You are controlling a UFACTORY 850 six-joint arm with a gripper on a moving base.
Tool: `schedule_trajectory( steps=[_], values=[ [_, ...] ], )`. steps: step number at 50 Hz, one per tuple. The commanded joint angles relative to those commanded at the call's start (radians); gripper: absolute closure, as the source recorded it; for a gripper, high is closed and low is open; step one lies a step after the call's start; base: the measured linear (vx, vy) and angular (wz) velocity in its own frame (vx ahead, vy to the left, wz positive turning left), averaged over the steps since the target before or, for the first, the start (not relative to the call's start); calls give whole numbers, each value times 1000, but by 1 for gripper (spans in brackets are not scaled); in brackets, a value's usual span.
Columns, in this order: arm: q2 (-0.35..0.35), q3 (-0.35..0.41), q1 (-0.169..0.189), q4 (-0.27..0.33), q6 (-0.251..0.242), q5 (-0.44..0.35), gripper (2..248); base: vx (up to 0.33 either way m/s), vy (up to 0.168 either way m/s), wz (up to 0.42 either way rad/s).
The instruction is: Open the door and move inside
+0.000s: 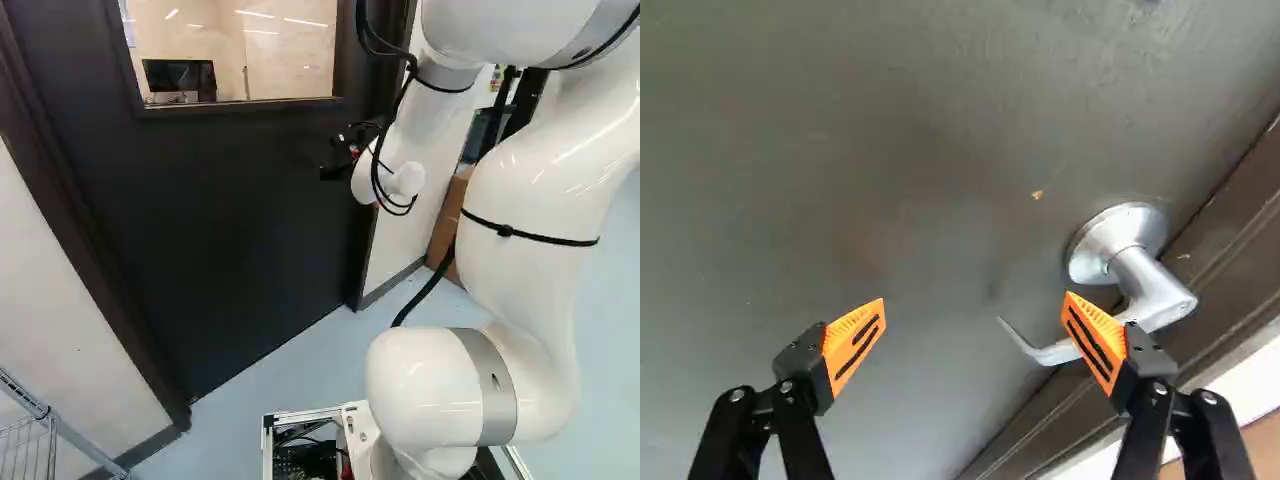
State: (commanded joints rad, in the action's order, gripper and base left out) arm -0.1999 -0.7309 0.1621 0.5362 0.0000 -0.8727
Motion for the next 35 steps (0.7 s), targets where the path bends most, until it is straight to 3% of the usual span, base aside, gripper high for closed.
schedule_trajectory(
  steps=[35],
  values=[
    [-77,1,2,0,0,0,3,0,0,0]
  ],
)
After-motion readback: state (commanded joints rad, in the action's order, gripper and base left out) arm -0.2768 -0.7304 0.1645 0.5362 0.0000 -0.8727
